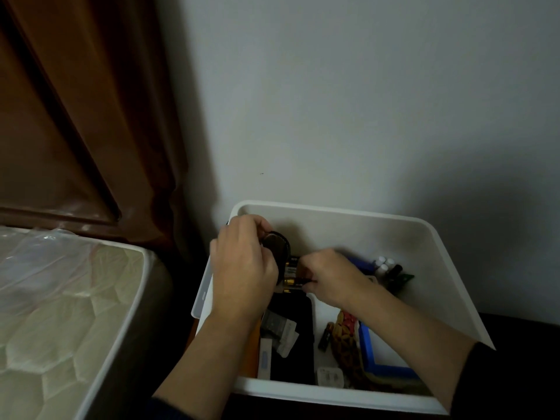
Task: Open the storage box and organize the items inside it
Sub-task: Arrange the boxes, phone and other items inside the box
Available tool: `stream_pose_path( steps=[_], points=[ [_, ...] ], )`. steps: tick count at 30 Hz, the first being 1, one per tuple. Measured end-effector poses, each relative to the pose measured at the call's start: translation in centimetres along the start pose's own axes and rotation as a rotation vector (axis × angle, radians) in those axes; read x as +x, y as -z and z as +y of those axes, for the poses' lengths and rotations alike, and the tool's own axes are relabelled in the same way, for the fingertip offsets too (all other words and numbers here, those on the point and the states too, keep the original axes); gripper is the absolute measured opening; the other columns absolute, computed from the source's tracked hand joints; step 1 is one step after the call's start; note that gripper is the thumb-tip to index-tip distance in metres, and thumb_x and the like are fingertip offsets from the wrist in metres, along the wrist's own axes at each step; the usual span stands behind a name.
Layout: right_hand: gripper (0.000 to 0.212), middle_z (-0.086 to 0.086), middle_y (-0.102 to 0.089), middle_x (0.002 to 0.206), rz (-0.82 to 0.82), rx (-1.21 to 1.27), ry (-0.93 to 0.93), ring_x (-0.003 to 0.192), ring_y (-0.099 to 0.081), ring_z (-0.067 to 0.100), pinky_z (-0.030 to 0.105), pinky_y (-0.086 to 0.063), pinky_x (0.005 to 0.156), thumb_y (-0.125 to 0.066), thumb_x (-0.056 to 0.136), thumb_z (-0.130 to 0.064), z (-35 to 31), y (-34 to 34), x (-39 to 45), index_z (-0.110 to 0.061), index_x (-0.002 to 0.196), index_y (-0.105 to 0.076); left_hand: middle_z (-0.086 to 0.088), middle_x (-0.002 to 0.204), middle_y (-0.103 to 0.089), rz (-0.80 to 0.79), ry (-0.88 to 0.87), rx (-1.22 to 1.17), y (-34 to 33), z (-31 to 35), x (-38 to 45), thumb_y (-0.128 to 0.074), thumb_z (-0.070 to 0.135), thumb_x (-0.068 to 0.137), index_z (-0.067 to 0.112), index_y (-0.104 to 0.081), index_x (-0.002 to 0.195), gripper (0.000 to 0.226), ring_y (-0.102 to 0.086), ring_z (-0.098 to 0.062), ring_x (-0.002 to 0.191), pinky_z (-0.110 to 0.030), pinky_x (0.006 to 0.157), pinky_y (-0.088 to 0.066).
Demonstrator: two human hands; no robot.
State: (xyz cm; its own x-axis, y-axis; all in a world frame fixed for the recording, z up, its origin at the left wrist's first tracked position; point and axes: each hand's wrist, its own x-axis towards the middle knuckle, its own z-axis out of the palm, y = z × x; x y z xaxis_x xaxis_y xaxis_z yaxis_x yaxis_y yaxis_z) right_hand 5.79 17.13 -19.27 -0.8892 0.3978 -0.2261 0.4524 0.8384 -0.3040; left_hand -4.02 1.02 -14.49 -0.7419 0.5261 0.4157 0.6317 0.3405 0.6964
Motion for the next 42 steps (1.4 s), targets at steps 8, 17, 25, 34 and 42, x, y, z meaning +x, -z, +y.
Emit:
stream_pose_path(
  steps=[8, 17, 25, 34, 42],
  points=[
    [0.025, 0.015, -0.071, 0.114, -0.083, -0.122, -0.053, 0.104, -0.070, 0.030, 0.042, -0.060, 0.091, -0.069, 0.097, -0.011, -0.6, -1.5, 1.2, -0.010, 0.122, -0.069, 0.003, 0.099, -0.054, 0.020, 0.051, 0.142, 0.0, 0.0, -0.1, -0.060, -0.003, 0.072, 0.018, -0.059, 0.102, 0.037, -0.051, -0.026, 0.093, -0.044, 0.086, -0.039],
    [0.017, 0.010, -0.069, 0.111, -0.055, -0.138, -0.059, 0.100, -0.070, 0.029, 0.045, -0.061, 0.089, -0.067, 0.099, -0.015, -0.5, -2.3, 1.7, -0.014, 0.115, -0.072, 0.006, 0.097, -0.053, 0.031, 0.044, 0.137, -0.3, -0.3, -0.1, -0.054, 0.002, 0.072, 0.021, -0.058, 0.100, 0.035, -0.049, -0.020, 0.091, -0.036, 0.084, -0.033],
    [0.014, 0.010, -0.071, 0.103, -0.063, -0.184, -0.056, 0.095, -0.071, 0.028, 0.044, -0.062, 0.086, -0.066, 0.099, -0.012, -0.6, -2.5, 2.0, -0.013, 0.110, -0.073, 0.008, 0.094, -0.048, 0.020, 0.043, 0.139, -0.2, -0.3, -0.2, -0.053, 0.003, 0.071, 0.022, -0.057, 0.099, 0.034, -0.048, -0.019, 0.088, -0.037, 0.083, -0.034],
    [0.028, -0.009, -0.071, 0.110, -0.245, -0.295, 0.046, 0.105, -0.064, 0.015, 0.038, -0.048, 0.097, -0.071, 0.090, -0.050, 0.6, 0.3, -3.2, -0.032, 0.111, -0.075, 0.005, 0.099, -0.058, -0.063, 0.043, 0.234, -0.2, -0.1, -0.1, -0.065, 0.002, 0.078, 0.022, -0.062, 0.104, 0.033, -0.052, -0.022, 0.097, -0.040, 0.091, -0.037],
    [0.057, 0.002, -0.064, 0.119, -0.312, -0.582, 0.010, 0.121, -0.046, 0.028, 0.046, -0.029, 0.108, -0.068, 0.082, -0.066, -0.4, -2.2, -4.9, -0.023, 0.118, -0.059, 0.007, 0.100, -0.061, -0.119, 0.044, 0.250, 0.1, 0.2, -0.1, -0.063, 0.002, 0.077, 0.024, -0.064, 0.101, 0.032, -0.055, -0.021, 0.098, -0.042, 0.099, -0.036]
  ],
)
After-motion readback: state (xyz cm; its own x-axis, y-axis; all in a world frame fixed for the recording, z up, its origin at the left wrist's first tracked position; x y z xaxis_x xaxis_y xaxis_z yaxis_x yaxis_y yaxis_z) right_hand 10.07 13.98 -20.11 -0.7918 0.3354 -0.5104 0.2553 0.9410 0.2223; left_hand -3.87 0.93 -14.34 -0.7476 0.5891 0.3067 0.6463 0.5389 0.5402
